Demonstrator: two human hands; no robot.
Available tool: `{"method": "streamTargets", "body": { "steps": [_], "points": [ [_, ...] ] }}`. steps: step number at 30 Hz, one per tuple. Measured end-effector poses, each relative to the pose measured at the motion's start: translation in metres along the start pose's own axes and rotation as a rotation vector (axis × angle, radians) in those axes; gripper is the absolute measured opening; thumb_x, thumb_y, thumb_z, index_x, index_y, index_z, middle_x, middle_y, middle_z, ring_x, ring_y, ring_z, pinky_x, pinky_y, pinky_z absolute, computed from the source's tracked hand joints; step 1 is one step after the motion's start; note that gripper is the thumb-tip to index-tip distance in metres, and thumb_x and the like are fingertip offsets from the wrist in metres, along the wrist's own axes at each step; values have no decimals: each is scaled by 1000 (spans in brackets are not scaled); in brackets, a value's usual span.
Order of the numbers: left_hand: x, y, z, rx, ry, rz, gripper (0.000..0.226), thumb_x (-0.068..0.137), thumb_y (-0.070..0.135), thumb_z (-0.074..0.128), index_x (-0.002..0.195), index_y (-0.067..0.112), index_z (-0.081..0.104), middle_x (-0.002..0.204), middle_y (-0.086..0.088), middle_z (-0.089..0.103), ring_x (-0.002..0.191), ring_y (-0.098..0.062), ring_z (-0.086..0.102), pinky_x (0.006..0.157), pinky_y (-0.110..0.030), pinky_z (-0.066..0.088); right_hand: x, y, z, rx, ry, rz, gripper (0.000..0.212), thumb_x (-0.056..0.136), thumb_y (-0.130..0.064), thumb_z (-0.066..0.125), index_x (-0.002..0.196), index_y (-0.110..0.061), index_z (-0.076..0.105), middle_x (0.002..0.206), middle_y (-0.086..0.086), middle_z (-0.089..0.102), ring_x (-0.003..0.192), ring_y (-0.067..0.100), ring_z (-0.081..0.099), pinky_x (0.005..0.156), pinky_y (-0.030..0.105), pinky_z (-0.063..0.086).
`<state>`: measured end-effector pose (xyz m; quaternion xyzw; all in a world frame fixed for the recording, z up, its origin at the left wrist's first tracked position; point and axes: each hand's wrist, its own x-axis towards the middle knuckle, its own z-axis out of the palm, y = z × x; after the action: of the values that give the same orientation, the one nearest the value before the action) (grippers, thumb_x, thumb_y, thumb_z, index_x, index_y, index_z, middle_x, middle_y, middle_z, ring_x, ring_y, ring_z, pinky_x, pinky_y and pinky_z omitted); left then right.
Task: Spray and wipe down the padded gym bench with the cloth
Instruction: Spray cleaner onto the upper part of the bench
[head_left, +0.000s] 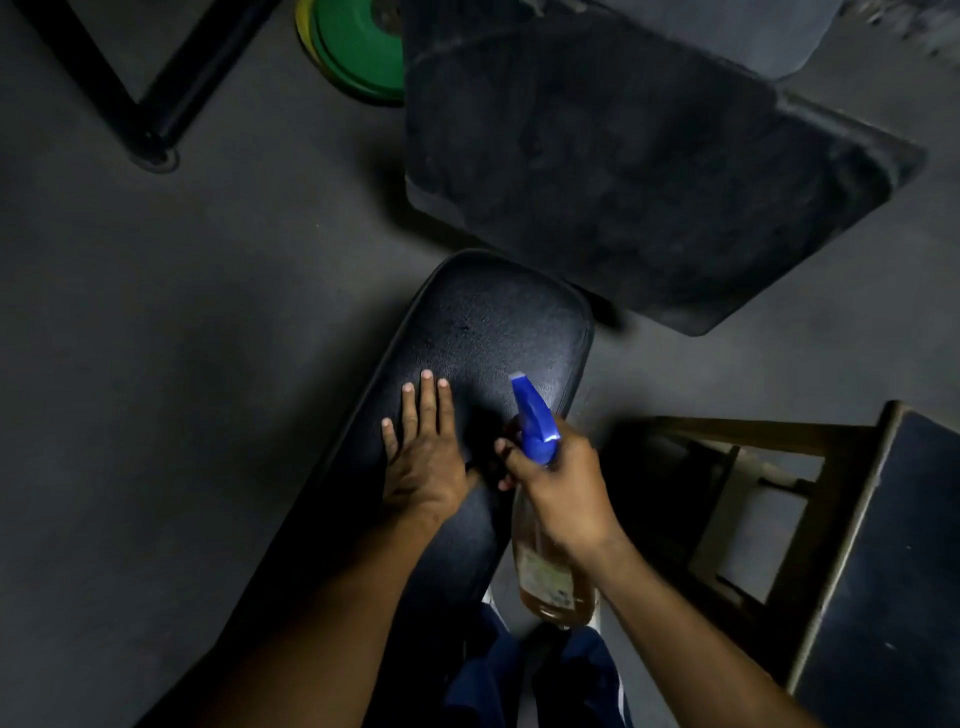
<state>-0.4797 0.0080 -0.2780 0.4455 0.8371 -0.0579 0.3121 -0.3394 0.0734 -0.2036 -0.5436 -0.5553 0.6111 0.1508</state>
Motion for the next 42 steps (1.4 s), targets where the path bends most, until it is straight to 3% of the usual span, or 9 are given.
{"method": "streamTargets", "body": {
  "steps": [3, 6, 11, 17, 26, 32, 35, 38, 42],
  "points": [
    [-2, 1, 0, 6, 19, 5, 120, 80, 61, 63, 154, 15, -20, 161, -3, -30, 150, -27, -23, 120, -58, 6, -2, 2, -3, 20, 53, -14, 17, 86, -20, 75, 86, -10, 61, 66, 17, 67, 55, 22, 66, 63, 48, 55],
    [-3, 1, 2, -2, 34, 6, 121, 78, 68, 60, 154, 16, -19, 161, -2, -31, 150, -26, -24, 119, -58, 5, -6, 6, -11, 42, 132, -18, 18, 86, -18, 76, 84, -9, 61, 64, 1, 63, 55, 17, 64, 62, 51, 56],
    [-3, 1, 4, 8, 43, 9, 123, 76, 78, 53, 154, 16, -21, 160, -1, -34, 149, -25, -25, 120, -58, 5, -18, 8, -33, 88, 220, -10, 16, 92, -12, 77, 83, -15, 64, 66, 1, 66, 55, 12, 67, 61, 35, 54],
    [-4, 0, 3, 12, 32, 25, 121, 77, 80, 47, 153, 16, -23, 159, -2, -36, 148, -26, -27, 120, -58, 3, -39, 22, -47, 125, 252, 50, 11, 82, -29, 79, 82, -27, 67, 68, -3, 66, 57, 19, 68, 70, 53, 57],
    [-5, -4, 2, -32, 51, 44, 120, 79, 75, 53, 154, 18, -21, 160, 1, -33, 149, -23, -25, 121, -55, 1, -68, 35, -26, 35, 136, 10, 15, 88, -7, 80, 91, -14, 67, 69, -3, 69, 56, 10, 67, 62, 36, 56],
    [-27, -30, 4, -53, 131, 27, 116, 81, 69, 56, 156, 13, -12, 163, -2, -24, 152, -19, -17, 124, -45, 3, -75, 30, 0, -61, 49, -63, 21, 88, -12, 81, 82, -13, 61, 68, 15, 65, 54, 12, 67, 61, 39, 55],
    [-56, -40, 15, -62, 168, -22, 116, 81, 68, 56, 156, 12, -12, 164, -4, -22, 152, -19, -15, 124, -43, 2, -79, 32, 9, -73, 4, -81, 21, 89, -16, 80, 83, -17, 60, 70, 14, 64, 58, 25, 68, 63, 49, 57],
    [-81, -44, 28, -78, 164, -62, 114, 80, 65, 56, 157, 12, -11, 164, -3, -21, 152, -18, -14, 124, -43, 0, -88, 39, 14, -133, -51, -114, 26, 88, -22, 80, 77, -22, 56, 69, 10, 62, 64, 32, 63, 62, 43, 53],
    [-105, -41, 42, -110, 143, -116, 115, 80, 65, 55, 156, 12, -13, 164, -3, -23, 152, -18, -15, 123, -42, -2, -108, 46, 9, -165, -122, -120, 24, 87, -21, 81, 83, -33, 60, 70, -1, 66, 65, 18, 66, 67, 34, 53]
  ]
}}
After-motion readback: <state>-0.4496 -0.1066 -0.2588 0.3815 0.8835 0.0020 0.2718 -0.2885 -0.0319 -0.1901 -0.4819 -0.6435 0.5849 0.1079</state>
